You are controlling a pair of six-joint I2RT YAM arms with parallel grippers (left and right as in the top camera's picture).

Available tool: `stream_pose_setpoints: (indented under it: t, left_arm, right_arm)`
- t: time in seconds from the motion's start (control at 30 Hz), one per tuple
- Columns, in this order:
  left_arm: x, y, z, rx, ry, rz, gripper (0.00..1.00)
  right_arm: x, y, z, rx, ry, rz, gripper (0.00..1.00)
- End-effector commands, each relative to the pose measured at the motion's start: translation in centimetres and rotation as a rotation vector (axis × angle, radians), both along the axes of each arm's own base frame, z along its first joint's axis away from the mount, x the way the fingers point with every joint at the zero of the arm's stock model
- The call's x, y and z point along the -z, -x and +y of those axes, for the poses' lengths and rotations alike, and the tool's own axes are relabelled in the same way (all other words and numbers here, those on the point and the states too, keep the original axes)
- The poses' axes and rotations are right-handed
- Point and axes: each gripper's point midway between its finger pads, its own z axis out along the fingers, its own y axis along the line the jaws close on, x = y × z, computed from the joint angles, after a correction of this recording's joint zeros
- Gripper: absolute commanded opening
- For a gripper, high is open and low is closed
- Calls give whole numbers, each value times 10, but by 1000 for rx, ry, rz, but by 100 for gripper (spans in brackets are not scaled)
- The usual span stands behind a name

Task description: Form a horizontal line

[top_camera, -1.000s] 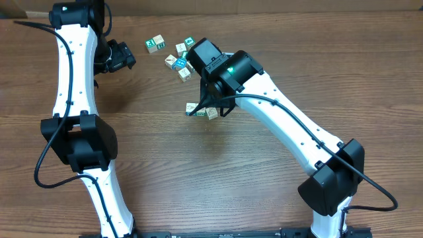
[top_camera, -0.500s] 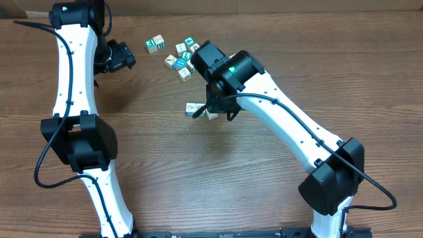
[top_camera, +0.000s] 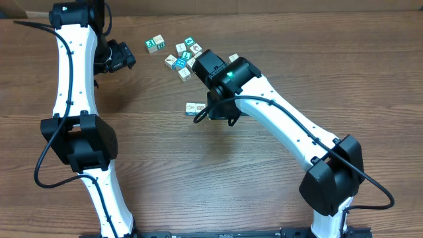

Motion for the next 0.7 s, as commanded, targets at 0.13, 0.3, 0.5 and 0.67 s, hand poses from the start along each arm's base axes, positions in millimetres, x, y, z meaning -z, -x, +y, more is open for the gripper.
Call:
stream_pose_setpoints:
  t: [0.13, 0.3, 0.5, 0.67]
  left_arm:
    - [-1, -1, -3, 4, 1, -6, 99]
    - [-1, -1, -3, 3, 1, -6, 100]
    - [-1, -1, -3, 3, 1, -6, 99]
    - [-1, -1, -3, 4, 1, -6, 99]
  right_arm:
    - [-14, -4, 4, -83, -108, -36, 4]
    - [-4, -10, -3, -67, -115, -29, 4]
    - [14, -4, -1, -76, -105, -12, 4]
    - [40, -3, 0, -39, -117, -8, 4]
